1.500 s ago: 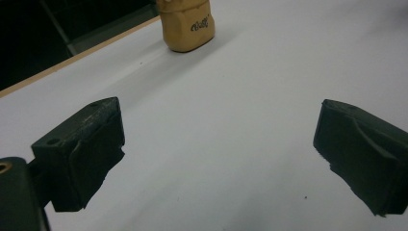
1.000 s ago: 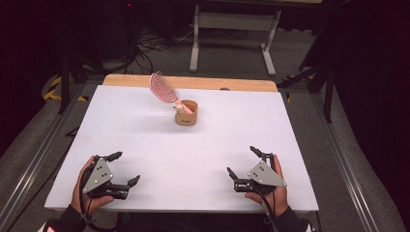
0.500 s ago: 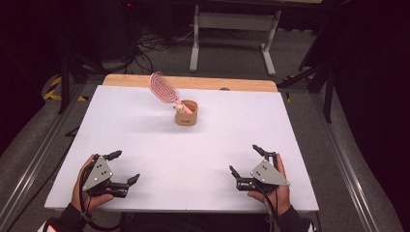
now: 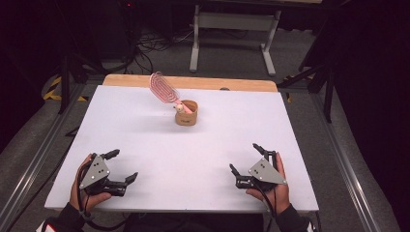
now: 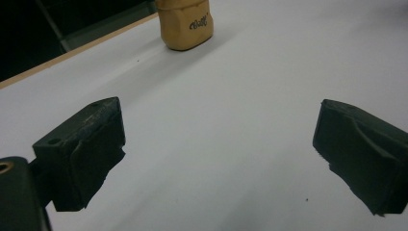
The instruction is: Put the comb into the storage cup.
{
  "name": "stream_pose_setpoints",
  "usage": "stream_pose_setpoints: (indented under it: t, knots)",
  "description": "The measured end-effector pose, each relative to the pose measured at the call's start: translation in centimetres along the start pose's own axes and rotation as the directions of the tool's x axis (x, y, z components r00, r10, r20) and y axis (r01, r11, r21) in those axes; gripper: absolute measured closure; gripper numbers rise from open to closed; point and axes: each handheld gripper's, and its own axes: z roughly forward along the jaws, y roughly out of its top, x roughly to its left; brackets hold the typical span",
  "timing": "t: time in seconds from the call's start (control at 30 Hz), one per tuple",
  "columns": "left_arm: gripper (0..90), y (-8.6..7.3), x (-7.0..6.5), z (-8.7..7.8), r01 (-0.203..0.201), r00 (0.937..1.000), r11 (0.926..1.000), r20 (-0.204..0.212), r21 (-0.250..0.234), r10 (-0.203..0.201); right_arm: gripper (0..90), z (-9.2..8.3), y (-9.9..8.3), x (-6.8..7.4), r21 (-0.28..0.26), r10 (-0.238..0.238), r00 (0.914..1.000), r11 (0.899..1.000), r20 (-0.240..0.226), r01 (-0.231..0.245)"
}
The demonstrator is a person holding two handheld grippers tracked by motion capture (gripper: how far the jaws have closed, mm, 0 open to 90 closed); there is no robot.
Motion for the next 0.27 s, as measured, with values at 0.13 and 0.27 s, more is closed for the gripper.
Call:
stream_pose_setpoints:
  t: [0.13,0.27]
  knots:
    - [5.3,-0.01,-0.13,0.06,-0.003,1.0000,1.0000,0.006,0.008,0.003,4.5,0.08,-0.03,0.18,0.006,-0.006,1.0000,1.000,0.003,0.006]
    - [5.2,-0.01,-0.10,0.00,-0.002,1.0000,1.0000,0.004,0.004,0.002,4.5,0.12,0.06,0.14,0.002,0.003,1.0000,1.000,0.003,-0.003]
